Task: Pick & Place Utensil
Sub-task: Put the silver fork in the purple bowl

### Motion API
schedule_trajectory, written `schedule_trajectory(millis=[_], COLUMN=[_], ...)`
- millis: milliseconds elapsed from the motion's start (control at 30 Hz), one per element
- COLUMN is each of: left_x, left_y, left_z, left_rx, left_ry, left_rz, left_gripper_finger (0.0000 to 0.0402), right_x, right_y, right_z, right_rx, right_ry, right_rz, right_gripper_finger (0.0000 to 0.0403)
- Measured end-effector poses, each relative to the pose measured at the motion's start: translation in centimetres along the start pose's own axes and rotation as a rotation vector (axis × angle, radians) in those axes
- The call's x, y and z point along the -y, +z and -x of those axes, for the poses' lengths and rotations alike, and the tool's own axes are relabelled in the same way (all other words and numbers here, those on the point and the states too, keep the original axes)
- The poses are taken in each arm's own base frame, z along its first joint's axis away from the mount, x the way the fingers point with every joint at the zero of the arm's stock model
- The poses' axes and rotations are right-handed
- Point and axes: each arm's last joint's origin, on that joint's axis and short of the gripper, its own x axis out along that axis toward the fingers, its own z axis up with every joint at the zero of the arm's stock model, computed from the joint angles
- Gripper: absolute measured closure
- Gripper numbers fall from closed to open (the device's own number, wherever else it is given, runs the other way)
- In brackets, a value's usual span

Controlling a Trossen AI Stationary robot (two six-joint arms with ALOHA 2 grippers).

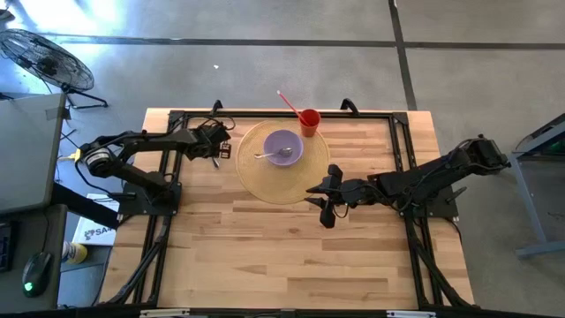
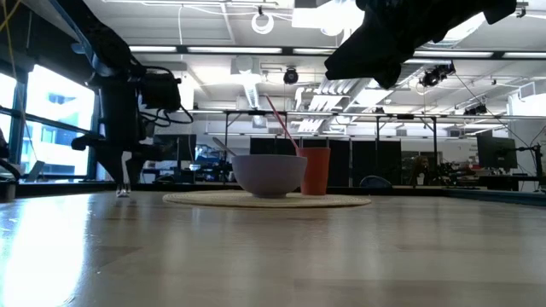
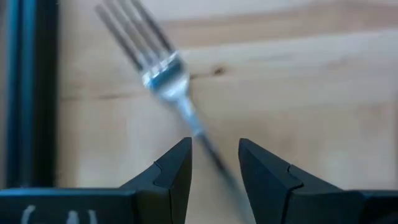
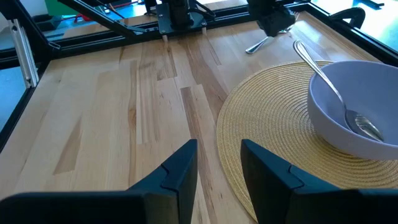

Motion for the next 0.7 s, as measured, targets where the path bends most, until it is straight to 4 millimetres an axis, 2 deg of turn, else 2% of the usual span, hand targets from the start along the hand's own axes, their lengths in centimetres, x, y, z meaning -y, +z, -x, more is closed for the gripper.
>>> schedule_trajectory(millis=[333, 500, 700], left_x=[-0.7, -0.7, -0.6], left_y=[-1.8, -1.8, -1.8], left_z=[-1.8, -1.9, -1.9], left_rx=[0.064, 0.083, 0.078], left_ry=[-0.038, -0.047, -0.06], left_rz=[0.058, 0.038, 0.036], left_gripper_finger=[0.0273, 0.0274, 0.0316], right_x=[0.0, 0.0, 0.0], right_y=[0.0, 0.0, 0.0], right_z=[0.0, 0.0, 0.0], right_rx=[0.0, 0.0, 0.0], right_ry=[0.0, 0.0, 0.0], right_rz=[0.0, 0.0, 0.0], right_gripper_finger=[0.0286, 0.0286, 0.0286])
